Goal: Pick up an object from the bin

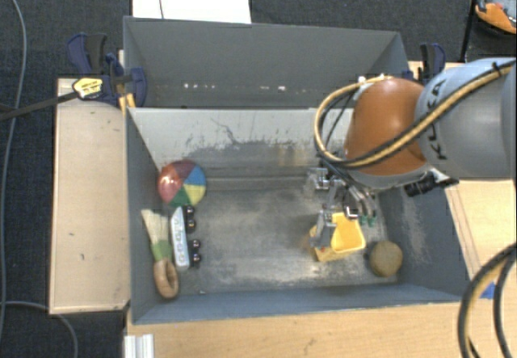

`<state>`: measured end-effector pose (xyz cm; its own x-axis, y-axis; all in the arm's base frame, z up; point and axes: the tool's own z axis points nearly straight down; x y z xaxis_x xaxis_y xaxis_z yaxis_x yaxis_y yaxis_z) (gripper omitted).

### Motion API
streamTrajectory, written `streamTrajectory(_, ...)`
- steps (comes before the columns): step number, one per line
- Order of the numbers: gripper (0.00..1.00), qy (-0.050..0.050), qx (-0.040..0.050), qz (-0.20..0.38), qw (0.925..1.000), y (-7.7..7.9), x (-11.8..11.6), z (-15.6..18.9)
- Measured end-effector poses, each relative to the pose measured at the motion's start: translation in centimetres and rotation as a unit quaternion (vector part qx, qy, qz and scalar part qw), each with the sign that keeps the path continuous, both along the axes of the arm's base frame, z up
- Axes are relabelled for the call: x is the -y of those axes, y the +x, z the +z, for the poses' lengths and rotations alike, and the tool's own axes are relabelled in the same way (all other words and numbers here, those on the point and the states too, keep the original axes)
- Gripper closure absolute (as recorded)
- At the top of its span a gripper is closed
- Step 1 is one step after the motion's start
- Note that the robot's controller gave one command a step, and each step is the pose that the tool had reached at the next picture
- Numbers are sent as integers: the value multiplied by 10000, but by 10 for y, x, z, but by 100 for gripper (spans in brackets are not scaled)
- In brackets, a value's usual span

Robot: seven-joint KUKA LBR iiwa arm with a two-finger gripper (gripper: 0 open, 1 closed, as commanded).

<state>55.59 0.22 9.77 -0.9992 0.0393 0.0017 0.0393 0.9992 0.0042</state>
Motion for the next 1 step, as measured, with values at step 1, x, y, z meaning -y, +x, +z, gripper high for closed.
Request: streamTrajectory(1, 0, -25, 63, 54, 10000, 4, 22, 1)
